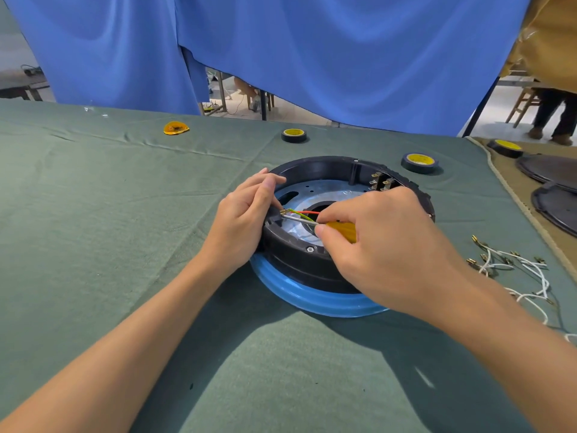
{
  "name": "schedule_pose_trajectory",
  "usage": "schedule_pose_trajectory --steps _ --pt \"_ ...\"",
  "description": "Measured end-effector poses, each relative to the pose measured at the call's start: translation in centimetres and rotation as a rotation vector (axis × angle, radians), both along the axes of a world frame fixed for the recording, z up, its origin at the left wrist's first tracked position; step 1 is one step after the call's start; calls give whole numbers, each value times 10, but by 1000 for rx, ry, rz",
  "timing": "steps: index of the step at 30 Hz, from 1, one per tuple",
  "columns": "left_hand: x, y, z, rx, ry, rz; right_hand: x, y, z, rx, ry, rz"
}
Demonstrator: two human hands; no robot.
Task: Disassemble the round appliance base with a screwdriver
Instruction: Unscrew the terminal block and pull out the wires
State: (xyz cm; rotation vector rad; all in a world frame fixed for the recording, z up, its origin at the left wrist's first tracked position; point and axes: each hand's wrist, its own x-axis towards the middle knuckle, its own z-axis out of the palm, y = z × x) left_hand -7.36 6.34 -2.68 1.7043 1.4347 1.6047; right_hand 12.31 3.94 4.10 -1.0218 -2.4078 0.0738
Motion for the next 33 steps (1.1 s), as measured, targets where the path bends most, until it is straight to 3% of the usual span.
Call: schedule_pose_trajectory --steps 21,28,33 --pt "-1 2 -1 -9 32 13 -11 -19 -4 101 -200 -41" --pt "2 1 1 -4 29 28 -23 -37 -1 225 -79 -33" --pt "3 -1 3 -12 45 36 -25 -42 -5 199 -72 -80"
